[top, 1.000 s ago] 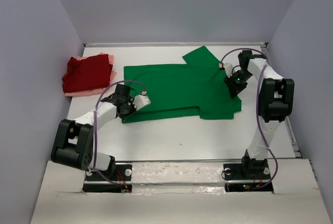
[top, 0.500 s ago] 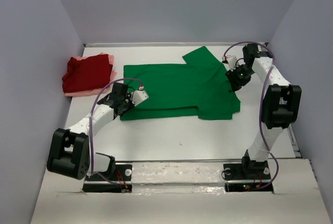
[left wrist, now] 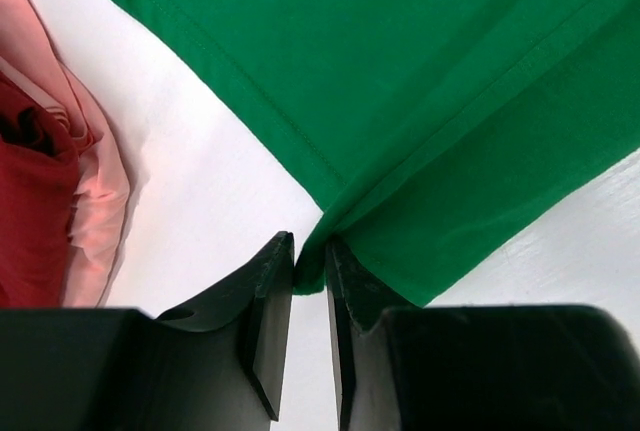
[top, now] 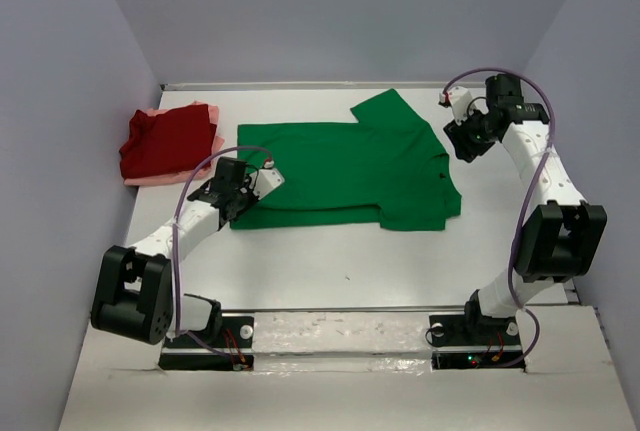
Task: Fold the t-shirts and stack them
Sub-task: Fold the flattened T-shirt at the center of the board.
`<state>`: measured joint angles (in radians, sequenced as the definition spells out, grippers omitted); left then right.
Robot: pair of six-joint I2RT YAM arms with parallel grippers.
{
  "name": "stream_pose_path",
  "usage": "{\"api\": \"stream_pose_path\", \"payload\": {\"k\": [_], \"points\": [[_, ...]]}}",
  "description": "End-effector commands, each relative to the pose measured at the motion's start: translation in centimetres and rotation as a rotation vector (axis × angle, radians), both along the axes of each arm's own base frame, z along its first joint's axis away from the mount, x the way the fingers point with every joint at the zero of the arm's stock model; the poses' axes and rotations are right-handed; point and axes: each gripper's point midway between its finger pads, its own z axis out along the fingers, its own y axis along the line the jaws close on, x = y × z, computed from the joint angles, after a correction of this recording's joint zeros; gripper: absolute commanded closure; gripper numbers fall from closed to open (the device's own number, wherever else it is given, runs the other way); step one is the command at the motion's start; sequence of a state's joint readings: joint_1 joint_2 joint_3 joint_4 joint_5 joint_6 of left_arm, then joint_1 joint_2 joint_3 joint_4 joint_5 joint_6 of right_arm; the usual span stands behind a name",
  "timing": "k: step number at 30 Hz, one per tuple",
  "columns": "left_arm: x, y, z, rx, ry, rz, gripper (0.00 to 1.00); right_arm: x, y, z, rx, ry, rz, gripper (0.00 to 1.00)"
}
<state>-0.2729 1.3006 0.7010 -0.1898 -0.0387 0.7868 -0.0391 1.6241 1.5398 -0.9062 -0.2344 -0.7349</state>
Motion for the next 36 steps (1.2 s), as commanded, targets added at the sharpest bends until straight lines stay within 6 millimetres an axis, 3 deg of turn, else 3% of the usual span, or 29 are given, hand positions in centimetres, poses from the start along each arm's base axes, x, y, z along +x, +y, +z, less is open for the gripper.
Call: {"api": "stream_pose_path", "payload": {"k": [1,11,24,27,28,31,33,36], "points": [[0.5,0.2,-0.4,0.0,-0.02,0.022,0.68,-0.4,-0.9,-0.4,-0.04,-0.008,-0.01,0.5],[1.0,1.0,-1.0,0.063,-0.015,0.018,0.6,-0.2,-1.0,-1.3,-0.04,0.027,-0.019,0.48],[-0.4,2.5,-0.9,0.142,0.014,0.021,0.54,-0.6,-0.7,-1.5,-0.022,0.046,-0.015,0.47],[0.4,2.3,0.8,0.106,-0.046,0.045,0.54,-1.0,-0.2,-0.8,-0.003,0.037,0.013,0.47],[0.8,2.0,2.2,0.07,-0.09,0.052,0.54,-1.5,0.1,-0.7,0.004,0.05,0.029,0.48],[2.5,1.6,6.5,-0.078,-0.195,0.101,0.52,-5.7,2.0,-1.6,0.086,0.213,0.139,0.5],[3.5,1.5,9.0,-0.179,-0.252,0.131,0.52,-7.4,2.8,-2.2,0.101,0.266,0.19,0.5],[4.0,2.1,10.6,-0.225,-0.321,0.192,0.45,-10.7,3.6,-4.2,0.101,0.342,0.241,0.5]]}}
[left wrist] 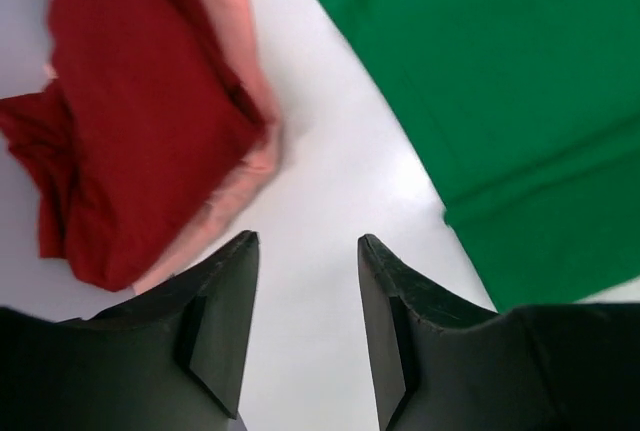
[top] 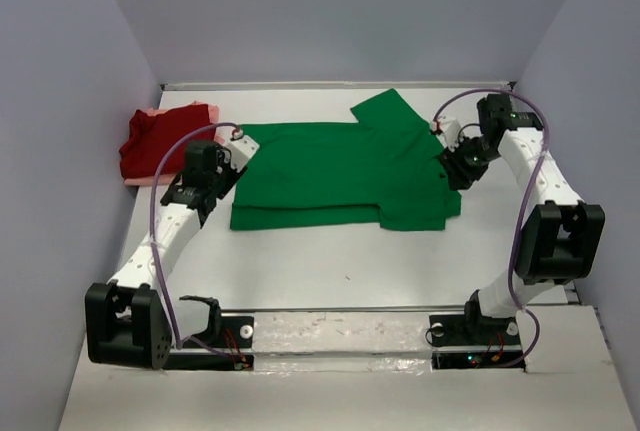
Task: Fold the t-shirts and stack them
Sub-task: Fold the flattened T-shirt at the center of the board.
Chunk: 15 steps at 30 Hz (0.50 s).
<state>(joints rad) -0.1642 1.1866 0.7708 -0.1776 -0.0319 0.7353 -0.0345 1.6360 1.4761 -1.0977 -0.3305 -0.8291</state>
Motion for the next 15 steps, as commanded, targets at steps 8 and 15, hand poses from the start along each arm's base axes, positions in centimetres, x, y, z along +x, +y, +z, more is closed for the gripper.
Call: {"api": "stream_pose_path", "payload": {"k": [8,15], "points": [[1.3,0.1,3.1,-0.216,-0.167,0.136,0.44,-11.9,5.0,-6.7,-0.029,0.267,0.293,0.51],[1.1,2.0,2.1,-0.212,-0.152,0.195,0.44,-11.1,7.7,-9.2,0.004,0.312,0.351,0.54]]}}
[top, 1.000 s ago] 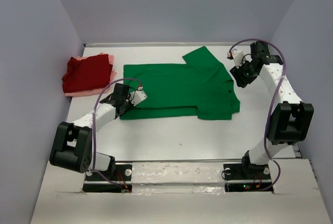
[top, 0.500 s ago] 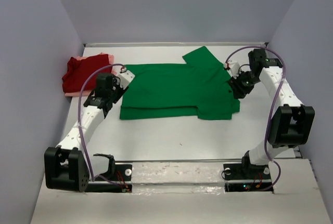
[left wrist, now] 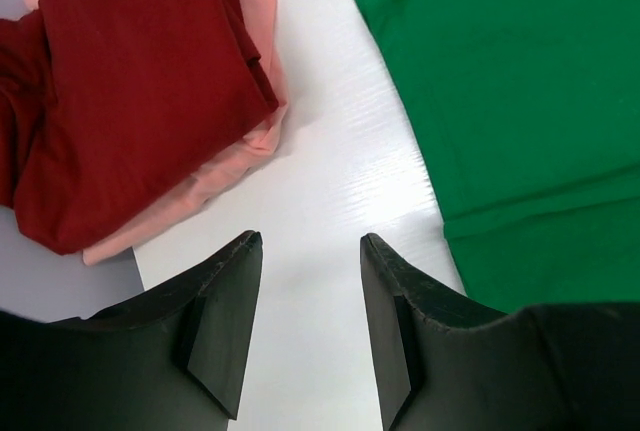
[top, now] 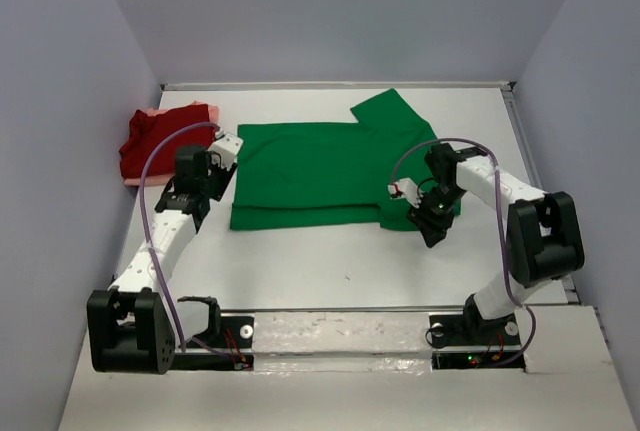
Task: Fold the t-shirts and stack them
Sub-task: Fold the flattened T-shirt at the center of the board.
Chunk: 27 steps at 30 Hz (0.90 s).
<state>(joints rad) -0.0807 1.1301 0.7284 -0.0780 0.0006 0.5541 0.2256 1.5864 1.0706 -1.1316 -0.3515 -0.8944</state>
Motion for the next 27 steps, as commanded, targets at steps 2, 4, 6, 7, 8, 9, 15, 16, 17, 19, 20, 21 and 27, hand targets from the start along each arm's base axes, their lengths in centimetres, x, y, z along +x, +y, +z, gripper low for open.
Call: {"api": "stream_pose_path", "payload": {"k": [2,4,6,7,8,9,15,16,17,19,20,21,27], "points": [[0.5,0.6,1.0,-0.033,-0.058,0.034,0.44,2.8,1.8,-0.9,0.04,-0.049,0.023,0.55],[0.3,0.7,1.0,-0.029,-0.06,0.034,0.44,3.4,2.4,-1.3,0.05,-0.045,0.029,0.55],[0.3,0.9,0.9,-0.024,-0.06,0.034,0.44,4.2,3.0,-1.9,0.057,-0.034,0.036,0.55],[0.3,0.9,0.9,-0.025,-0.059,0.035,0.44,4.6,3.1,-2.0,0.057,-0.036,0.033,0.56],[0.2,1.4,0.8,-0.007,-0.058,0.059,0.44,5.2,3.3,-2.2,0.06,-0.04,0.033,0.56],[0.2,1.3,0.8,-0.008,-0.058,0.055,0.44,5.4,3.7,-2.3,0.063,-0.044,0.042,0.56],[0.3,1.2,0.7,-0.009,-0.052,0.047,0.44,7.4,4.2,-2.3,0.065,-0.058,0.04,0.56],[0.3,1.2,0.7,-0.008,-0.052,0.046,0.44,7.5,4.2,-2.3,0.065,-0.058,0.04,0.56],[0.3,1.2,0.7,-0.008,-0.052,0.043,0.44,7.6,4.2,-2.3,0.059,-0.06,0.042,0.56],[0.4,1.2,0.6,-0.008,-0.049,0.043,0.44,7.9,4.1,-2.4,0.054,-0.062,0.043,0.56],[0.4,1.2,0.6,-0.01,-0.049,0.043,0.44,7.9,4.1,-2.5,0.052,-0.062,0.045,0.56],[0.4,1.2,0.5,-0.008,-0.046,0.043,0.44,7.9,4.1,-2.6,0.05,-0.059,0.045,0.56],[0.4,0.6,0.3,-0.024,-0.04,0.013,0.44,7.7,3.9,-3.3,0.035,-0.034,0.042,0.57]]}}
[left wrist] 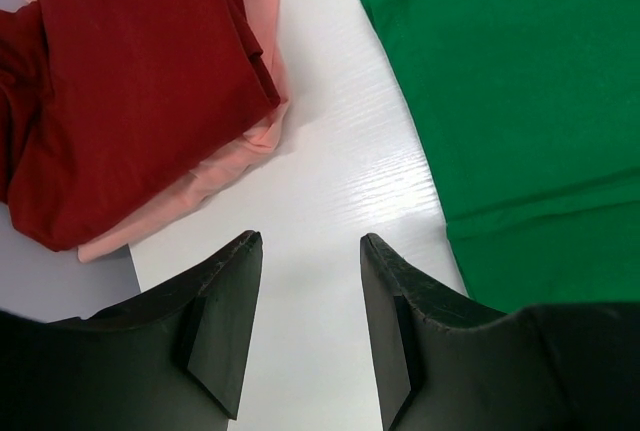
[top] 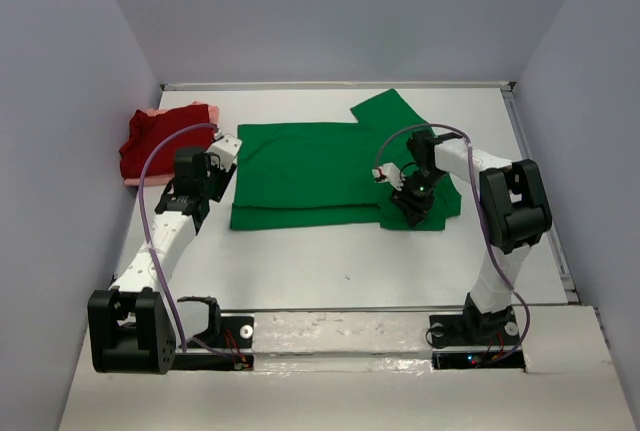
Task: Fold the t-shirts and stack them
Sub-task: Fold the flattened T-shirt at the center of the board.
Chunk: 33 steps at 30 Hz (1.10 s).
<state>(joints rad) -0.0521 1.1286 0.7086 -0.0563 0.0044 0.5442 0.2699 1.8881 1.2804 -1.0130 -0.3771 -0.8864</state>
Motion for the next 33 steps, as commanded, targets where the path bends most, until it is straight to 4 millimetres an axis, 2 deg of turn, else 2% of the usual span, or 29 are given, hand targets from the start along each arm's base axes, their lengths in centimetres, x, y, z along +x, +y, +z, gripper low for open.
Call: {"api": "stream_pose_path", "payload": {"k": [1,12,16,23,33], "points": [[0.4,-0.3,0.7,-0.013,-0.037,-0.019,0.44,0.6,0.4,0.2,0.004,-0.014,0.007,0.57],[0.5,-0.6,0.7,-0.024,-0.033,-0.027,0.44,-0.4,-0.4,1.3,-0.022,-0.035,0.008,0.58],[0.4,-0.6,0.6,-0.026,-0.032,-0.031,0.44,-0.8,-0.7,0.9,-0.028,-0.037,0.005,0.58],[0.2,-0.6,0.9,-0.022,-0.039,-0.034,0.44,-1.7,-1.2,-1.2,-0.056,-0.012,-0.005,0.6],[0.2,-0.6,0.6,-0.015,-0.032,-0.038,0.44,-0.6,-0.9,-1.5,-0.051,-0.023,-0.004,0.6]]}}
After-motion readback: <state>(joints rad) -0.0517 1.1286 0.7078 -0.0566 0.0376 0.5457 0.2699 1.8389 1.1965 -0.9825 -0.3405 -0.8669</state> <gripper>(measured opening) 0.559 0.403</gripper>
